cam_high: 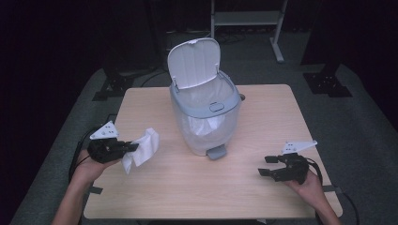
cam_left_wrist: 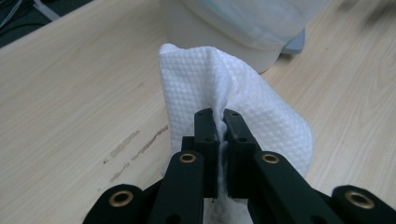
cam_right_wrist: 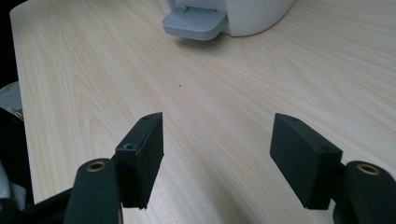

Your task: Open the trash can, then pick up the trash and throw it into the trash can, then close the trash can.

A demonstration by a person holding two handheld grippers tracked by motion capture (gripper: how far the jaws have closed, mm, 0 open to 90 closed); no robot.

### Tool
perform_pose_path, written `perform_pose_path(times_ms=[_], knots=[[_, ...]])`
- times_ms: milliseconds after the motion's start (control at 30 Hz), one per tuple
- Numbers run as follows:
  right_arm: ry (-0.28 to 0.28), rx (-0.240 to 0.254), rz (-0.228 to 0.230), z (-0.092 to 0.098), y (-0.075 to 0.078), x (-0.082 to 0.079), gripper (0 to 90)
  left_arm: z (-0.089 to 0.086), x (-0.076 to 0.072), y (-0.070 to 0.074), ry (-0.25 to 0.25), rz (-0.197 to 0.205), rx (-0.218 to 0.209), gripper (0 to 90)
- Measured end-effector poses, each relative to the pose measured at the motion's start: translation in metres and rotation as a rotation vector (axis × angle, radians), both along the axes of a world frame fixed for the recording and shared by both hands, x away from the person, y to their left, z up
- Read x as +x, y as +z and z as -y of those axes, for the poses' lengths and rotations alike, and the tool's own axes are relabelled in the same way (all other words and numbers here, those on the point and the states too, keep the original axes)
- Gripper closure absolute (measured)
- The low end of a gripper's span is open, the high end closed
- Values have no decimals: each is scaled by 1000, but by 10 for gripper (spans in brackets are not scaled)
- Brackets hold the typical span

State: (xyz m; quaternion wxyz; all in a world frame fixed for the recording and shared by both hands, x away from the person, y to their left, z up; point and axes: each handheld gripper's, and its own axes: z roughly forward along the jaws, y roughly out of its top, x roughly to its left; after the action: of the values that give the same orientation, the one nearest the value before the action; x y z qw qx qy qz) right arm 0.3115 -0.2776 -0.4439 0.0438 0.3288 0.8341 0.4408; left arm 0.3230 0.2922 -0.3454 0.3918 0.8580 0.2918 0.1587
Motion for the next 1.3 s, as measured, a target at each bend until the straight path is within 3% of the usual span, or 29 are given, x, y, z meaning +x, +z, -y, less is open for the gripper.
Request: perform_pose_path(times_ms=[533, 1300], knots=[[-6, -17, -1, 0, -1, -2, 337, 2, -3, 18, -17, 16, 23, 851], [-19, -8, 4, 3, 1, -1, 333, 11, 1, 73, -70, 65, 5, 851]])
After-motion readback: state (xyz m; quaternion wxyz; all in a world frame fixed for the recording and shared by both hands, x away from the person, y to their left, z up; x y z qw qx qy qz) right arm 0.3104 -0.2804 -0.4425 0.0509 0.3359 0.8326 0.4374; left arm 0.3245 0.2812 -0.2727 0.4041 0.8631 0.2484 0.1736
